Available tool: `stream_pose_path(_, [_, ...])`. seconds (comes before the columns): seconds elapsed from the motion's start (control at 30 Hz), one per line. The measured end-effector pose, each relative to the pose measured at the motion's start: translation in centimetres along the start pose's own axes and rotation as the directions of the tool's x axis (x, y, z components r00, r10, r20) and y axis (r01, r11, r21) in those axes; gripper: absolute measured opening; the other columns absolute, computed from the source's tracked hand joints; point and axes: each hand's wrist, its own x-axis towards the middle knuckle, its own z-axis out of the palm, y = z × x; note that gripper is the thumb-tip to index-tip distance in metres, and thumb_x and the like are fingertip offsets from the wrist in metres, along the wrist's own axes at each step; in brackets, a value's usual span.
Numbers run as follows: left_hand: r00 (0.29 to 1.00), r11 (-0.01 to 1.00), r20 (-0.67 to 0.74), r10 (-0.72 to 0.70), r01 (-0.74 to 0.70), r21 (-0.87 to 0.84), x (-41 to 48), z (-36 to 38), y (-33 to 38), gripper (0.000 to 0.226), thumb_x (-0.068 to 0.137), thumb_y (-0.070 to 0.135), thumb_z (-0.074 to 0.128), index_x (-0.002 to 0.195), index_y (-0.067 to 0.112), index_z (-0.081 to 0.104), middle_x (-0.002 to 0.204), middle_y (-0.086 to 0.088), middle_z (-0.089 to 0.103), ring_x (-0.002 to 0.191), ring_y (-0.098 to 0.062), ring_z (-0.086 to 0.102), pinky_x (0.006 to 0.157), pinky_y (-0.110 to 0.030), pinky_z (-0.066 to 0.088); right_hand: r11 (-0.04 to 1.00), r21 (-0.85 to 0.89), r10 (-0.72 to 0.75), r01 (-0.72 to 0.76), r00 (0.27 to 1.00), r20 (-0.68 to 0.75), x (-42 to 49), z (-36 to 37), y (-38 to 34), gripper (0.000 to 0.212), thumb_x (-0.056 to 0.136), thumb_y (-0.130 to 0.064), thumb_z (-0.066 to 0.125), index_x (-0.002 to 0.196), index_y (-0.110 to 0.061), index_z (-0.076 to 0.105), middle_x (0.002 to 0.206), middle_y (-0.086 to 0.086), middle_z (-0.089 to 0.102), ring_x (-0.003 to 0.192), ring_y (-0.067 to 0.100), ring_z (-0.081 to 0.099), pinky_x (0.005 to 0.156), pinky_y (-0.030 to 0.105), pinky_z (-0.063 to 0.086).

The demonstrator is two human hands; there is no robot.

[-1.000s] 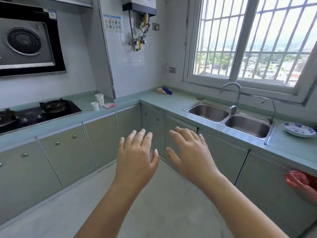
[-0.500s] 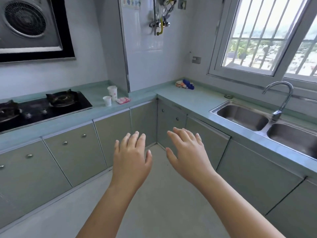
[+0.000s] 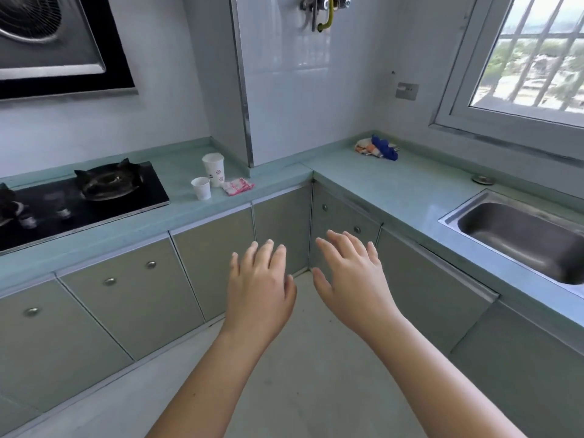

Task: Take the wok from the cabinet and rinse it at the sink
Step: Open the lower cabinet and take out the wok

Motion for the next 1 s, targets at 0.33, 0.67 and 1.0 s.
stream_pose_path(0.33, [0.995,0.996,0.054,-0.088,0.087,0.024,12.4,8.1,-1.5,0.044,0.060,0.025,0.076,0.101,0.010,0.070,0.103,-0.009,0.073,0.096,-0.031,0.069,0.077,-0.055,0.053,0.997,0.038,-0.067,0.067,0.998,0.001,13.5,8.7,4.1,0.045,0.059,-0.025,0.076,0.100,-0.010,0.070,0.105,0.010,0.072,0.098,0.033,0.068,0.074,0.057,0.053])
stream_pose_path(0.67, [0.978,0.988,0.137,-0.155,0.157,-0.005,23.0,17.7,-7.5,0.049,0.056,0.022,0.084,0.101,0.009,0.070,0.104,-0.010,0.072,0.096,-0.032,0.068,0.076,-0.056,0.053,0.988,0.002,-0.157,0.157,0.988,0.003,25.7,19.2,6.0,0.043,0.060,-0.032,0.064,0.098,-0.015,0.072,0.103,0.004,0.073,0.097,0.027,0.069,0.075,0.050,0.055])
stream_pose_path(1.0, [0.950,0.960,0.171,-0.262,0.275,-0.056,34.2,27.7,-16.8,0.043,0.062,0.020,0.068,0.102,0.006,0.068,0.101,-0.008,0.071,0.092,-0.029,0.068,0.079,-0.048,0.056,0.949,0.044,-0.314,0.312,0.946,0.082,41.0,30.8,4.6,0.042,0.055,-0.030,0.069,0.095,-0.015,0.071,0.096,0.002,0.072,0.091,0.026,0.070,0.073,0.043,0.055])
